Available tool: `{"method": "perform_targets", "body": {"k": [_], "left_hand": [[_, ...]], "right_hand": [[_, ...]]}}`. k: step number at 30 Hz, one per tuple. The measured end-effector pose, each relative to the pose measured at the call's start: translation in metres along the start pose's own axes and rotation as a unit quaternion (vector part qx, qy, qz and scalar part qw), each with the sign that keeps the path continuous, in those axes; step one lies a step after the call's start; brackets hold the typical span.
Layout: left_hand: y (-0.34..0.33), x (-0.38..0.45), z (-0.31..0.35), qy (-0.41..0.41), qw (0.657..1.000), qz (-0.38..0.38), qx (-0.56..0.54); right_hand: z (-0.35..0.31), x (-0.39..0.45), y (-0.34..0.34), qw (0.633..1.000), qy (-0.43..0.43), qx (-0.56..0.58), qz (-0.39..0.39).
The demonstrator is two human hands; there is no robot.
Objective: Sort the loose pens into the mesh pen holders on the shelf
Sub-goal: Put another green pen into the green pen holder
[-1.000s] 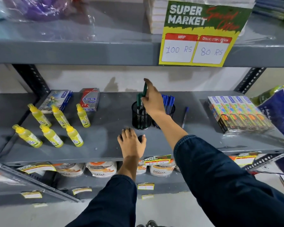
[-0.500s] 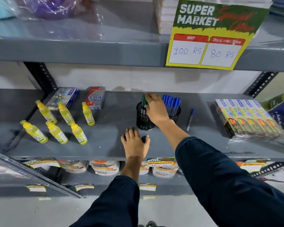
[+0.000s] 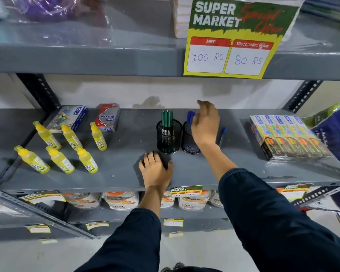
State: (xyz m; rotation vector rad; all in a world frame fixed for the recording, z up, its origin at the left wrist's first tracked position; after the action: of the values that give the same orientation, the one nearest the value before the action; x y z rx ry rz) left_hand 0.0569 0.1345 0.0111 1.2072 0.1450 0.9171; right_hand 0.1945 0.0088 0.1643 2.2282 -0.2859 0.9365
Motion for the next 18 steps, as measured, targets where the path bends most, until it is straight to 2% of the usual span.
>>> {"method": "perform_targets", "body": {"k": [2,3,4,6,8,10,11,13,15,18], "left_hand": [[-0.001,0.000,0.001,-0.005,1.000,-0.012,0.012],[-0.002,0.000,0.001,-0.006,1.000,-0.015,0.019],[-0.002,0.000,0.001,-0.007,0.999,-0.018,0.027],[-0.003,0.000,0.000,-0.004,0.999,-0.021,0.041],[-0.003,0.000,0.001,-0.007,0.999,-0.020,0.049],[-0.003,0.000,0.001,-0.008,0.998,-0.018,0.052],[-0.002,0.000,0.000,-0.008,0.998,-0.017,0.052],[-0.002,-0.001,0.000,-0.008,0.998,-0.014,0.053],[-0.002,-0.001,0.000,-0.007,0.998,-0.013,0.054],[-0.003,0.000,0.000,-0.006,0.998,-0.020,0.056]], "right_hand": [[0.038,-0.001,0.016,0.995,-0.089,-0.028,0.033],[0.058,-0.005,0.016,0.990,-0.126,-0.057,0.015],[0.077,-0.013,0.012,0.983,-0.155,-0.094,-0.030],[0.110,-0.039,-0.009,0.956,-0.185,-0.148,-0.172],[0.128,-0.069,-0.027,0.918,-0.181,-0.174,-0.307],[0.132,-0.086,-0.035,0.901,-0.145,-0.191,-0.362],[0.131,-0.088,-0.034,0.909,-0.129,-0.193,-0.347],[0.125,-0.082,-0.021,0.941,-0.110,-0.185,-0.262],[0.118,-0.077,-0.009,0.957,-0.082,-0.190,-0.203],[0.110,-0.078,-0.003,0.965,-0.046,-0.188,-0.177]]}}
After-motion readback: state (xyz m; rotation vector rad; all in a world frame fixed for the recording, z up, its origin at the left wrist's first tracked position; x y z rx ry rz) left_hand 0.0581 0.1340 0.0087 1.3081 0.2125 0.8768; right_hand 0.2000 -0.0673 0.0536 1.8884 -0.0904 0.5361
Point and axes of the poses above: each hand's wrist, its own x-axis towards the middle knuckle, its own y-axis out of the back of the hand, z = x × y, the point moved 10 cm from there along x, towards the middle knuckle, and after that the axes turned 15 degrees about z, right-handed, at the moved point
